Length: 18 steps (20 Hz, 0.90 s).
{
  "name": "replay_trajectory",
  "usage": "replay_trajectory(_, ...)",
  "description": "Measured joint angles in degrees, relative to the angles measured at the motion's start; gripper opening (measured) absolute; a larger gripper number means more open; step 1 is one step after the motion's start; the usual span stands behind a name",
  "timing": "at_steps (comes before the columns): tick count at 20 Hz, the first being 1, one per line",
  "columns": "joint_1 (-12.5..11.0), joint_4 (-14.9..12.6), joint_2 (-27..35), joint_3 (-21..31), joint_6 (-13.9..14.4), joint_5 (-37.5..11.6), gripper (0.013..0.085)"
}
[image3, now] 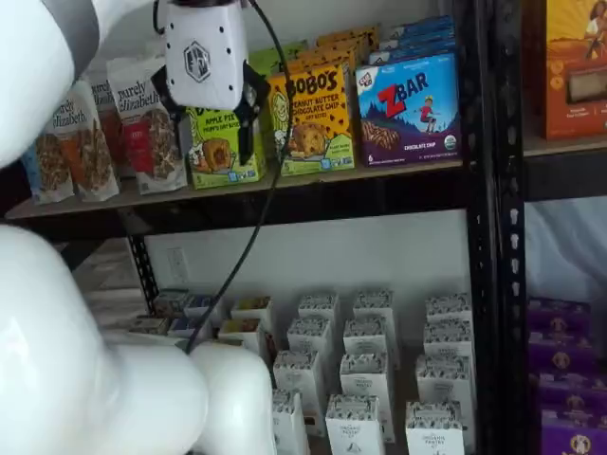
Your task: Pick the green box on the top shelf, the fourth from the left
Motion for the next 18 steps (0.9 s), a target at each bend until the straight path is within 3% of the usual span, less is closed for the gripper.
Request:
replay_trajectory(7,5.84,-4.36,-0.57,0.49,3.72,-3.85,0.085)
replay_trajectory(18,11.45,-5.75,0.34,0.03,8.33,-8.29,0.085)
